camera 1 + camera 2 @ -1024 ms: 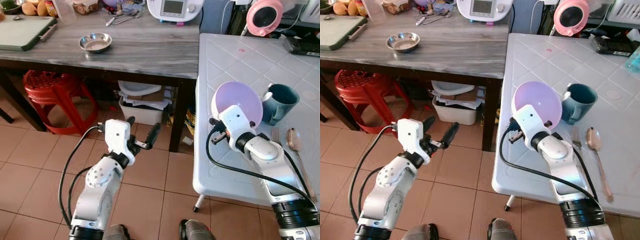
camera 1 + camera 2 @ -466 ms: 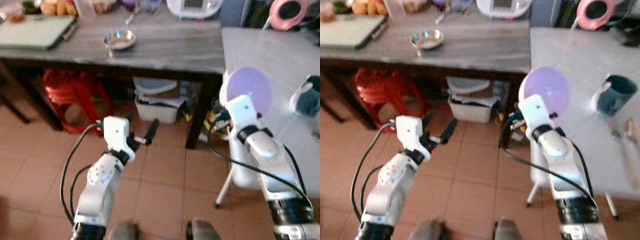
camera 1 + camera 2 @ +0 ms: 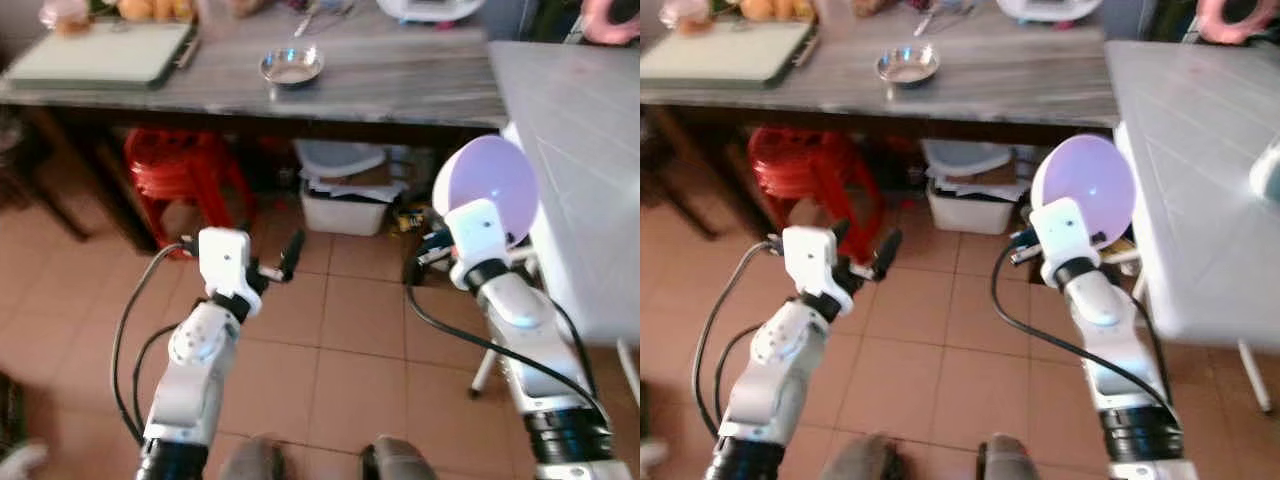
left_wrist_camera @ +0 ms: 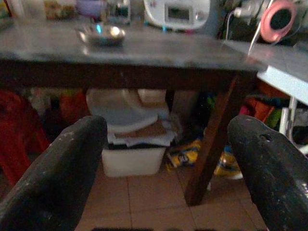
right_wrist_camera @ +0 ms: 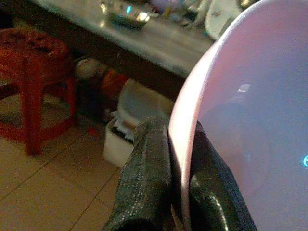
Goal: Setting the table
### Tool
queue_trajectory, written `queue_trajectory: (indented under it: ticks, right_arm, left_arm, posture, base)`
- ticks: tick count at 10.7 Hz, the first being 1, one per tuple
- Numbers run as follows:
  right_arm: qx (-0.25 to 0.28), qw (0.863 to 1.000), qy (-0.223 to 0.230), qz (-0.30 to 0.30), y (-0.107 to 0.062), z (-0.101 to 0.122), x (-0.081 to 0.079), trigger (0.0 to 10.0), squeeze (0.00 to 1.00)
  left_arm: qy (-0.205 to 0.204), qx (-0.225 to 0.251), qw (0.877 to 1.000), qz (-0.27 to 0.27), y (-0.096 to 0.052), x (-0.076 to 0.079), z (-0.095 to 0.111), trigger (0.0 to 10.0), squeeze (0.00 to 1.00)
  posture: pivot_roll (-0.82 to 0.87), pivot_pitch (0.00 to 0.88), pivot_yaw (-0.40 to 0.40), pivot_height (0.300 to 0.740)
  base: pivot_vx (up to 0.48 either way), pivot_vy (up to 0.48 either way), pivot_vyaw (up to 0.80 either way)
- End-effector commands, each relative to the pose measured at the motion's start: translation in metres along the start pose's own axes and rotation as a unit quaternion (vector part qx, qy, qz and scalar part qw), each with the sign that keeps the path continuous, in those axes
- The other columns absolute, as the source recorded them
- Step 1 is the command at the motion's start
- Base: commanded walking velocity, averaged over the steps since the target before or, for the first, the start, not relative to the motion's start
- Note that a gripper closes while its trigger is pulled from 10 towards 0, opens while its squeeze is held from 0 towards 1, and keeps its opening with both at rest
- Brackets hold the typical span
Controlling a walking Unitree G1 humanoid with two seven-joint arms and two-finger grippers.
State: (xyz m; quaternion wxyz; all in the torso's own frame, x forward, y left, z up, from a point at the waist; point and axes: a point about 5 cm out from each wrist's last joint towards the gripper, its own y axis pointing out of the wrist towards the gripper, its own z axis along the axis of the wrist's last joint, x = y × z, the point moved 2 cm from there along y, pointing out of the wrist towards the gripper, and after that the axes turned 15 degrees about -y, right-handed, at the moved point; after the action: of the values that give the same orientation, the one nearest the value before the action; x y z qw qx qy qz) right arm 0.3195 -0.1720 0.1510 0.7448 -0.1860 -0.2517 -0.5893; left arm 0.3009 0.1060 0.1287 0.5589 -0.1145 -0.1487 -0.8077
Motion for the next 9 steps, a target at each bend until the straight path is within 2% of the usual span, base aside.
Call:
queue_trajectory:
  ticks: [1, 4, 9]
  right_arm:
    - [0.032, 0.999, 0.003, -0.007, 0.0026, 0.0144, 0.0009, 10.0, 0.00]
    - [0.034, 0.999, 0.000, -0.012, 0.0022, 0.0140, 0.0019, 10.0, 0.00]
    - [0.045, 0.999, 0.002, -0.006, 0.0008, 0.0158, -0.0049, 10.0, 0.00]
  left_arm:
    - [0.009, -0.001, 1.000, 0.025, -0.0025, -0.0114, -0.0003, 10.0, 0.00]
    - [0.031, 0.006, 0.999, 0.035, 0.0000, -0.0150, 0.0029, 10.0, 0.00]
    - [0.034, 0.019, 0.998, 0.049, 0.0037, -0.0174, 0.0065, 10.0, 0.00]
  posture:
    - [-0.08, 0.121, 0.030, 0.740]
    - [-0.09, 0.118, 0.033, 0.740]
    - [-0.08, 0.110, 0.036, 0.740]
  base:
    - [0.341, 0.337, 0.00]
    - [0.335, 0.344, 0.00]
    - [0.442, 0.000, 0.00]
